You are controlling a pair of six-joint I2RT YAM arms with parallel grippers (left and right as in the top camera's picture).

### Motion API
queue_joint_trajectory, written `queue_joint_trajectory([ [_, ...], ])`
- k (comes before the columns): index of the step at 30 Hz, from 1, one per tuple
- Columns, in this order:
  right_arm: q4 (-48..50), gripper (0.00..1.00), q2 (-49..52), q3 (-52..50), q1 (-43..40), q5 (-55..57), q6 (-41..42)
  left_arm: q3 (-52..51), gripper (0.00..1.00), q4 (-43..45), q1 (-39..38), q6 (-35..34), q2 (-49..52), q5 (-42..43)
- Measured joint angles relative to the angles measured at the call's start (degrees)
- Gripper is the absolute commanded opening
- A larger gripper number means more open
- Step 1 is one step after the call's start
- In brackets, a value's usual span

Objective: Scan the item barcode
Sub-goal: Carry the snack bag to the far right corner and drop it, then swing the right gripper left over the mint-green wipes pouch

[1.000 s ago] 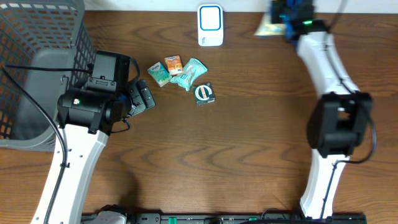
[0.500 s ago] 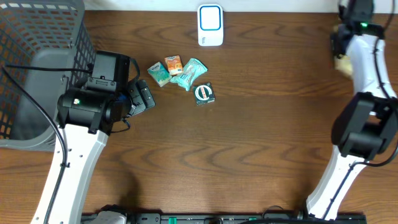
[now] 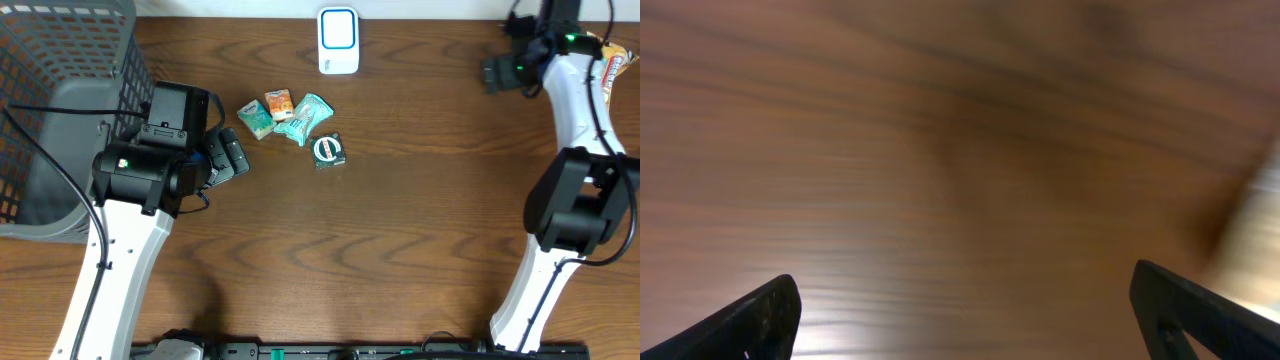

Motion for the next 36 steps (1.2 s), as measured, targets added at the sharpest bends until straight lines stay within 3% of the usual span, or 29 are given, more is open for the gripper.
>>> queue_joint_trajectory([
  [6,-11.0,0.99,0.0,0.0,5.8,-20.4,4.6,0.0,0.98,0.0,0.0,0.0,0.0,0.0],
  [18,-15.1,0.97,0.0,-3.3,22.5,-28.4,6.2,0.0,0.97,0.0,0.0,0.0,0.0,0.0],
  [23,-9.0,0.88,0.0,-3.6,28.2,-27.1,9.7,0.0,0.97,0.0,0.0,0.0,0.0,0.0],
  [28,-1.0,0.79,0.0,-3.7,31.3,-18.8,20.5,0.0,0.98,0.0,0.0,0.0,0.0,0.0],
  [32,5.5,0.63,0.0,-3.7,32.2,-11.0,29.5,0.0,0.98,0.0,0.0,0.0,0.0,0.0],
  [36,7.9,0.62,0.0,-3.7,32.7,-5.4,36.7,0.0,0.98,0.0,0.0,0.0,0.0,0.0],
])
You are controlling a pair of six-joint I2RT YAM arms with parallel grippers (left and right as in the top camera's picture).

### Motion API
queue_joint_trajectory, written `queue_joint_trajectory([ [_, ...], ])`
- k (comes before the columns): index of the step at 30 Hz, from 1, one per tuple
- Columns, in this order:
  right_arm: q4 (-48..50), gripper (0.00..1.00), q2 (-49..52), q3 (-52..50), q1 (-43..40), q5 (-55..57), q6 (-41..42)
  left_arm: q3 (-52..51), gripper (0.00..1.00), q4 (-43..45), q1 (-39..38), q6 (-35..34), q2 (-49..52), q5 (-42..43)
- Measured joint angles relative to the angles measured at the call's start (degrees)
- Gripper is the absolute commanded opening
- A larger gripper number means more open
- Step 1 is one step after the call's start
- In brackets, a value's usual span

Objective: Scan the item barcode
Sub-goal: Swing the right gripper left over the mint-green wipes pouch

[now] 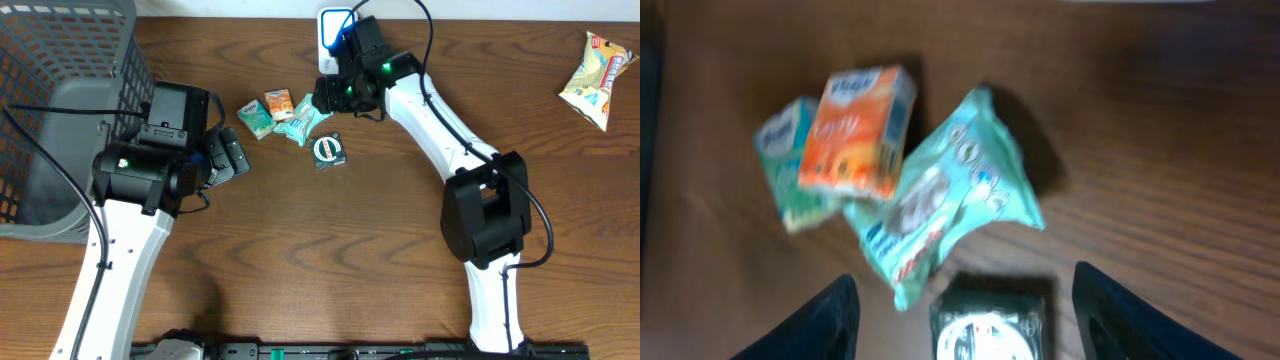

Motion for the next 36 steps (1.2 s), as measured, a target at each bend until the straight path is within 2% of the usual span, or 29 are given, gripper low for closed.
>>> queue_joint_trajectory([
  [8,1.9,0.65,3.0,0.0,1.9,2.8,7.0,0.0,0.98,0.0,0.0,0.0,0.0,0.0],
  [21,0.8,0.7,4.5,-0.1,3.3,2.8,8.5,0.0,0.98,0.0,0.0,0.0,0.0,0.0],
  [26,0.4,0.89,4.5,-0.1,3.2,2.8,8.6,0.0,0.98,0.0,0.0,0.0,0.0,0.0],
  [28,0.3,0.91,4.5,-0.1,3.3,2.9,8.3,0.0,0.98,0.0,0.0,0.0,0.0,0.0],
  [31,0.3,0.91,4.5,-0.1,3.3,2.9,8.0,0.0,0.98,0.0,0.0,0.0,0.0,0.0],
  [36,0.6,0.85,4.5,-0.1,3.3,4.0,8.0,0.0,0.98,0.0,0.0,0.0,0.0,0.0],
])
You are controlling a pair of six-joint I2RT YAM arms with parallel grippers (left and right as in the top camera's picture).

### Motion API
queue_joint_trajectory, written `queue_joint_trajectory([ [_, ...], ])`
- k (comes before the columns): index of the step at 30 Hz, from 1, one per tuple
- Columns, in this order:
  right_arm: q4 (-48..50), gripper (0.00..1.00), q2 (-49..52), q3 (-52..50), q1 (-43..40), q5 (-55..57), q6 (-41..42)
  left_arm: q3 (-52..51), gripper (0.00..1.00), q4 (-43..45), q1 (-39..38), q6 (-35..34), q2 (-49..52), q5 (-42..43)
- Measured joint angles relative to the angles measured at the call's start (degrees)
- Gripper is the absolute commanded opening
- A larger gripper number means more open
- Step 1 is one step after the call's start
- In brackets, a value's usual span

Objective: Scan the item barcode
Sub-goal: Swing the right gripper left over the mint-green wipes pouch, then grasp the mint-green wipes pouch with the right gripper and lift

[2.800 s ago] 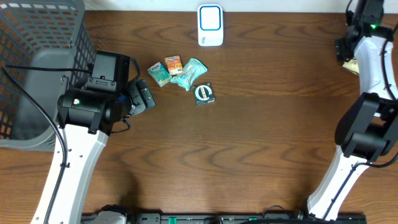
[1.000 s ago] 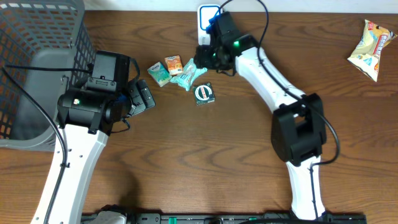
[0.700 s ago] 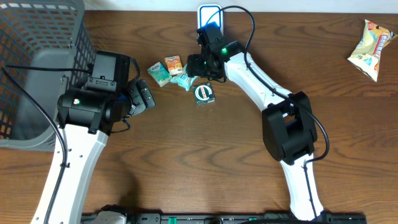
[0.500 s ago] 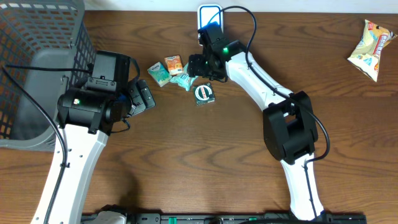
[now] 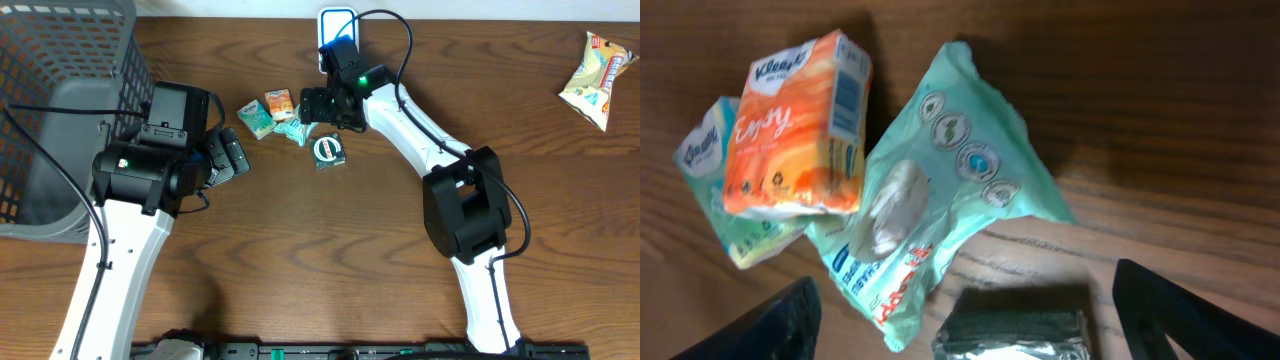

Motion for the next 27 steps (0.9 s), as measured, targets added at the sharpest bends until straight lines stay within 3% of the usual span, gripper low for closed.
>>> queue_joint_trajectory([
  [18,3.6,0.67,0.2,0.0,0.0,3.7,0.9,0.0,0.98,0.0,0.0,0.0,0.0,0.0],
  [27,5.2,0.66,1.2,0.0,0.3,3.5,3.7,0.0,0.98,0.0,0.0,0.0,0.0,0.0],
])
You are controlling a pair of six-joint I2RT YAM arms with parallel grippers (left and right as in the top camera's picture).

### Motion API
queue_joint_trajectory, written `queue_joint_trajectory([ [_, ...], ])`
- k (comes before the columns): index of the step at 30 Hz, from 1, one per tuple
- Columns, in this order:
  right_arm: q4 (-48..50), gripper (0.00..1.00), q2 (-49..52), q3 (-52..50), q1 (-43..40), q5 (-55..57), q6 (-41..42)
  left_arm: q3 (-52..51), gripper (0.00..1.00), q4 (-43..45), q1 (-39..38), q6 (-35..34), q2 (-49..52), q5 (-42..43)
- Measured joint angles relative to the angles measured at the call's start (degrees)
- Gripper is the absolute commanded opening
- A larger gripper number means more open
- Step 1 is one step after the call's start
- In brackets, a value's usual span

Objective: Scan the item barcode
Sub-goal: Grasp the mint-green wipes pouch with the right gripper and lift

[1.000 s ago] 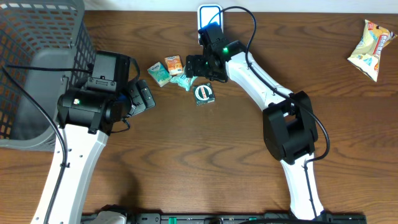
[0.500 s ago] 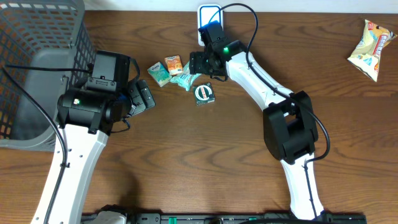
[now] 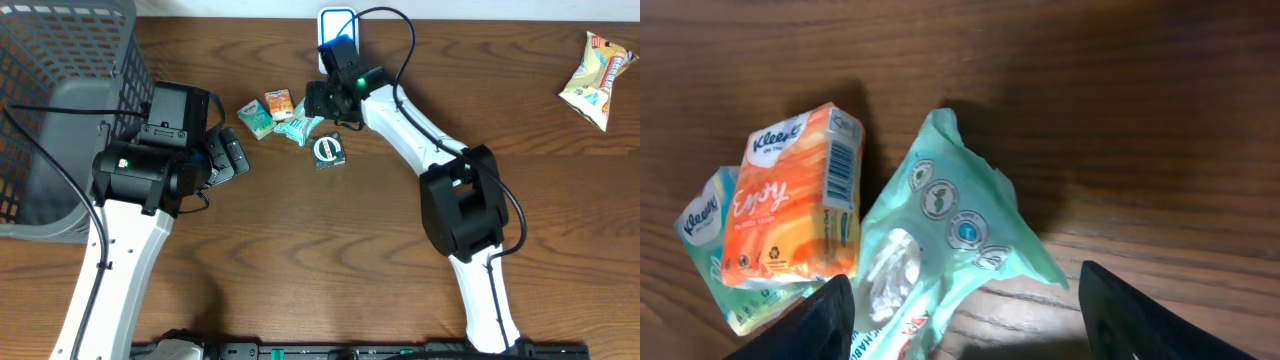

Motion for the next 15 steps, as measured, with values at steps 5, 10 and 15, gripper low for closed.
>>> queue_joint_trajectory([
  [5,0.3,0.63,0.1,0.0,1.1,0.2,0.6,0.0,0.98,0.0,0.0,0.0,0.0,0.0],
  [10,0.7,0.62,0.1,-0.9,2.1,0.6,1.6,0.0,0.97,0.0,0.0,0.0,0.0,0.0],
  [15,1.8,0.63,0.1,-2.1,2.4,2.0,2.6,0.0,0.98,0.0,0.0,0.0,0.0,0.0],
])
